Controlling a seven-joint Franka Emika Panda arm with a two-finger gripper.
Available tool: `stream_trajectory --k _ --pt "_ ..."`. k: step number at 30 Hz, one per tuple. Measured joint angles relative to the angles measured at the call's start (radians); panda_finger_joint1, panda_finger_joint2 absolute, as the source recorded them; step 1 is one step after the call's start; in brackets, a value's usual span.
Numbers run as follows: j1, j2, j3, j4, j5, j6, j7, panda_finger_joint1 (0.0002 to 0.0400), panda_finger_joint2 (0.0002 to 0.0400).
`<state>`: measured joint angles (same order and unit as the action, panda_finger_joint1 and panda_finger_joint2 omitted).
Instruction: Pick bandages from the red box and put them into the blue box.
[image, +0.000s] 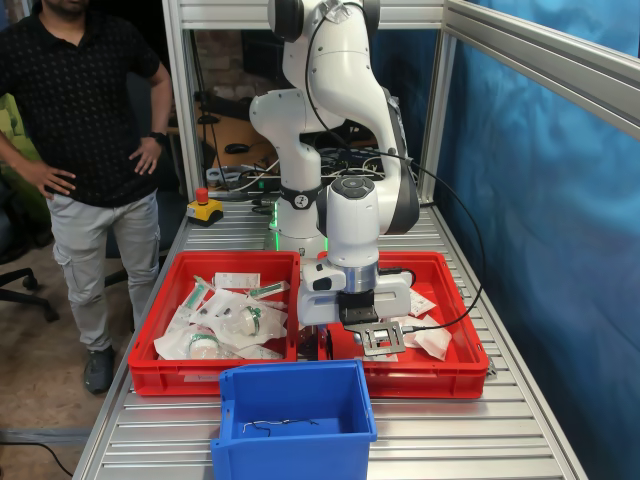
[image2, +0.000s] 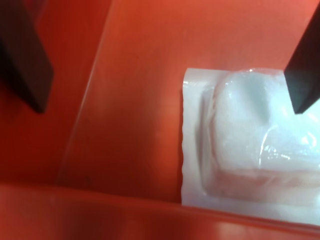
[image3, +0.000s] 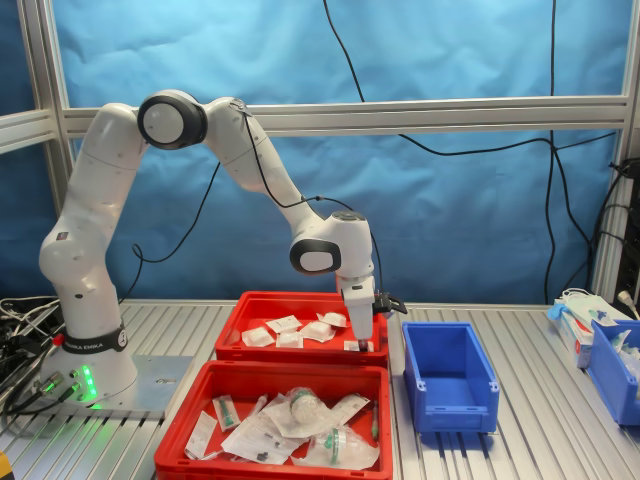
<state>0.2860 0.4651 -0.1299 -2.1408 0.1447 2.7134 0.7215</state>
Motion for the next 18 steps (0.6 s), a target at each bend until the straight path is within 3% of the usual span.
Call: stream_trajectory --k 18 --pt "0.004 0.021 -0.005 0.026 0.000 0.000 0.000 0.0400 0.0400"
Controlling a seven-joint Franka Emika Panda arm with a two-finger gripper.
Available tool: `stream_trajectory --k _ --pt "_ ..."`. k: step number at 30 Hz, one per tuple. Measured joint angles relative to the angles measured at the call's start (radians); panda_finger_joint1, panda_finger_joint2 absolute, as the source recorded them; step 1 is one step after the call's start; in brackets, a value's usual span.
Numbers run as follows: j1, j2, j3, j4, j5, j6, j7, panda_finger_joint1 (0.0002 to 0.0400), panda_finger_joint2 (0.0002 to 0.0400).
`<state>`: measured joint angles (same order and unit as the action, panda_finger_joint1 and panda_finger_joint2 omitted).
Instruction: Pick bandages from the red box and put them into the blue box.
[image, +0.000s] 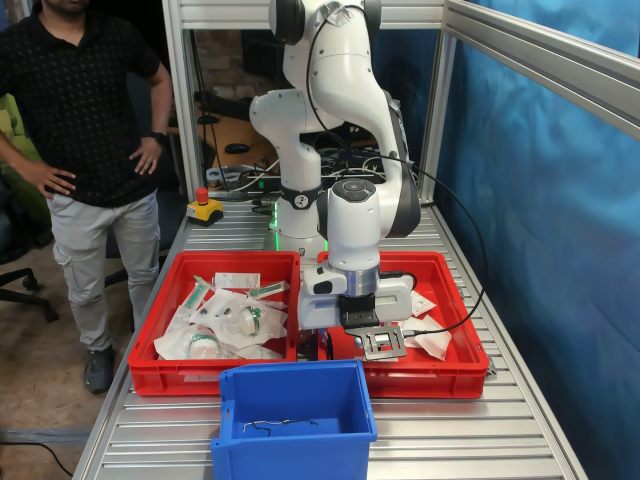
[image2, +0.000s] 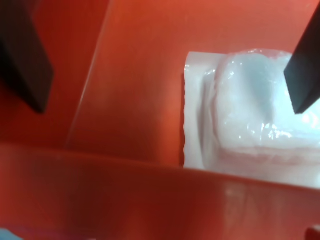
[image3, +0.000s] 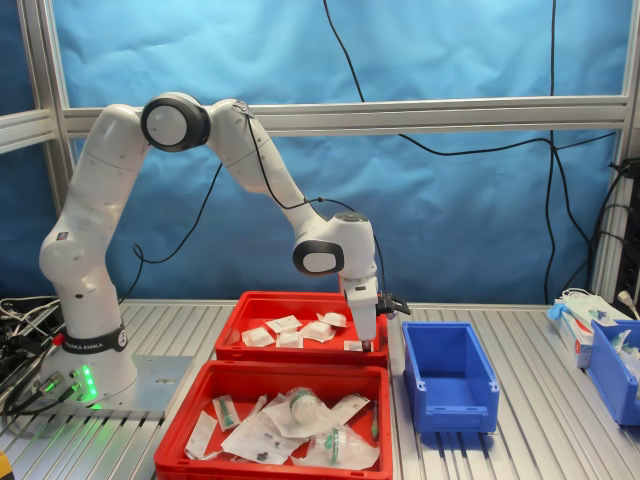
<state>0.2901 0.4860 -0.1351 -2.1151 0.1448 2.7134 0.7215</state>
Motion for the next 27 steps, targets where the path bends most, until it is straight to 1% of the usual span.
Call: stream_trajectory --k 27 --pt "0.000 0.005 -0.004 0.018 0.000 0.000 0.000 0.0400 0.0400"
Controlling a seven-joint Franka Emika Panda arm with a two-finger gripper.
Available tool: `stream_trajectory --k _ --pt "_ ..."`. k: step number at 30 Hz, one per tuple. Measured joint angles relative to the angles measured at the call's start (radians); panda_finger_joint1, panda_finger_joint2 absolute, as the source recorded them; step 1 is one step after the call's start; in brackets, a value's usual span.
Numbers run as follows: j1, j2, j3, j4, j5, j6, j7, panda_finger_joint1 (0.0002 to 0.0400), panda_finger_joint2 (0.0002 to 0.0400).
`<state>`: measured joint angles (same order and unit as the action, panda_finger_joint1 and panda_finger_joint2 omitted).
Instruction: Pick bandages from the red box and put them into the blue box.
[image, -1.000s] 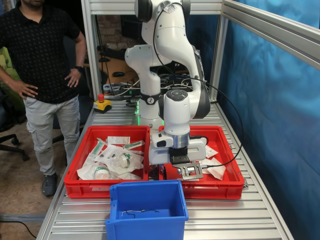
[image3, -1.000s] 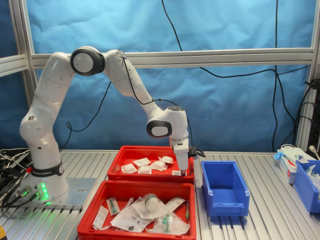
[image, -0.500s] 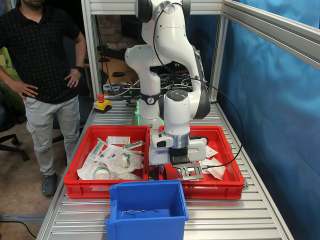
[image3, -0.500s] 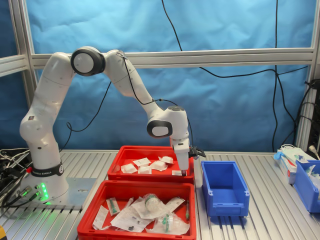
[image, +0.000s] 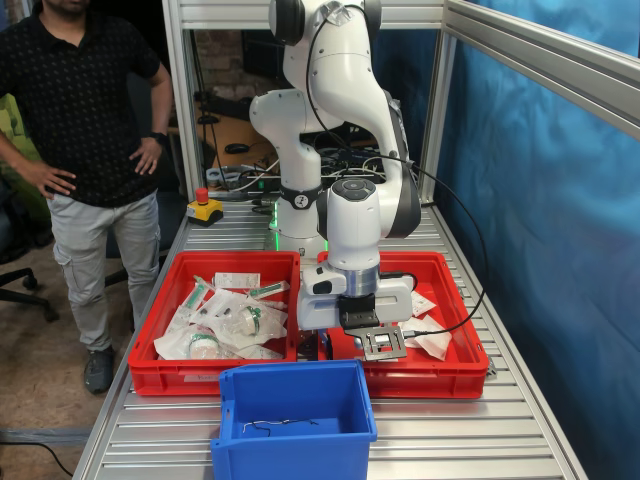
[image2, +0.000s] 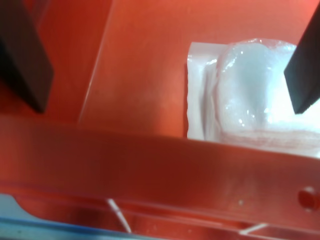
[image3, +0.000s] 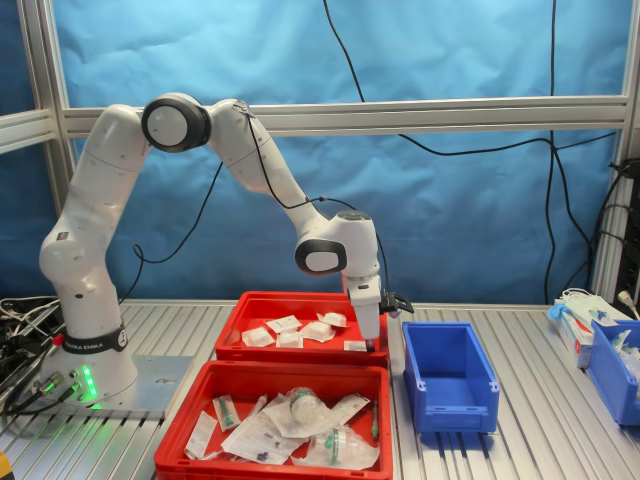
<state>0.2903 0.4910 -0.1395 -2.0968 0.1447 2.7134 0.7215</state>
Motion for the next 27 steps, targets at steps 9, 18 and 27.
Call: stream_trajectory --k 9,18,27 --pt "0.001 0.008 0.000 0.006 0.000 0.000 0.000 0.0400 0.0400" --pt "0.004 0.016 0.000 0.007 0.000 0.000 0.000 0.0400 0.0400" --pt "0.004 0.021 0.000 0.009 0.000 0.000 0.000 0.0400 0.0400"
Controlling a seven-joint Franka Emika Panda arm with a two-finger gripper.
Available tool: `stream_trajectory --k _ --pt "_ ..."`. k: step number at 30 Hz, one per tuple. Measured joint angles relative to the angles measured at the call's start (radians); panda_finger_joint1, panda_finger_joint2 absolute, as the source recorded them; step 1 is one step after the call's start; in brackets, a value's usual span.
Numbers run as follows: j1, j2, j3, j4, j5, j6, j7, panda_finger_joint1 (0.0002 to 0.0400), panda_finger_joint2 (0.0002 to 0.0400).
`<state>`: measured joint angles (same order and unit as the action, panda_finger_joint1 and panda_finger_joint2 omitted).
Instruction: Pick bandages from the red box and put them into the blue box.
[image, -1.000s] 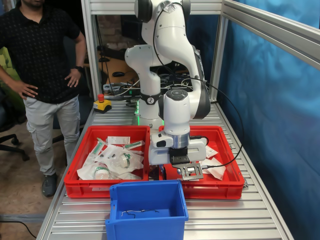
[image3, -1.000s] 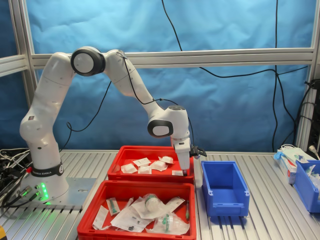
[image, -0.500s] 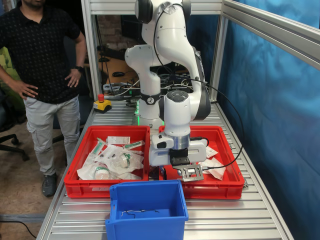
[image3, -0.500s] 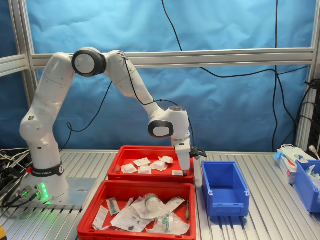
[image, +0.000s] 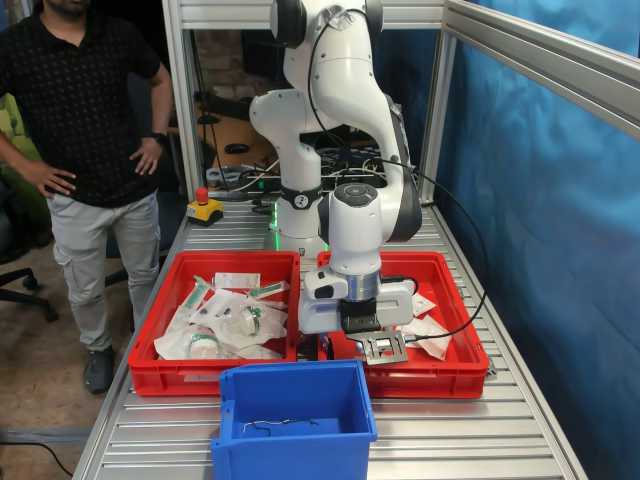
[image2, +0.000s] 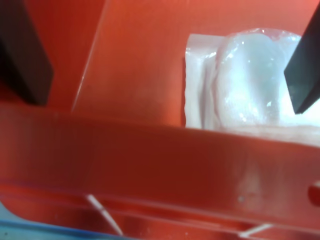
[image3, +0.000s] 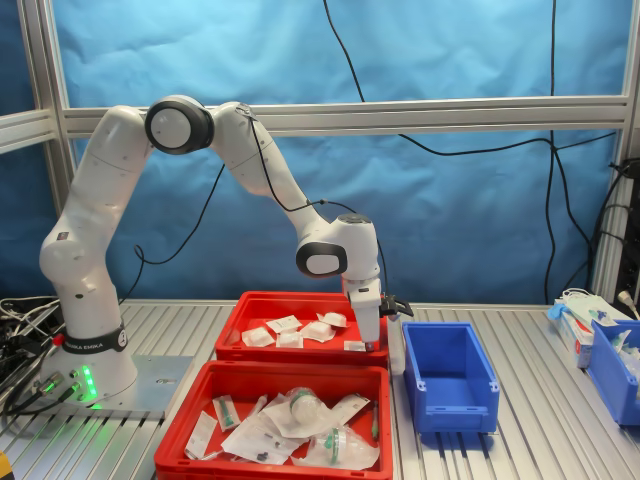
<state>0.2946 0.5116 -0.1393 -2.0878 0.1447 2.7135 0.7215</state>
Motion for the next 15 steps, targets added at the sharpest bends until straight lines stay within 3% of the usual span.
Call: stream_trajectory --k 15 --pt "0.000 0.007 0.011 0.019 0.000 0.000 0.000 0.0400 0.0400"
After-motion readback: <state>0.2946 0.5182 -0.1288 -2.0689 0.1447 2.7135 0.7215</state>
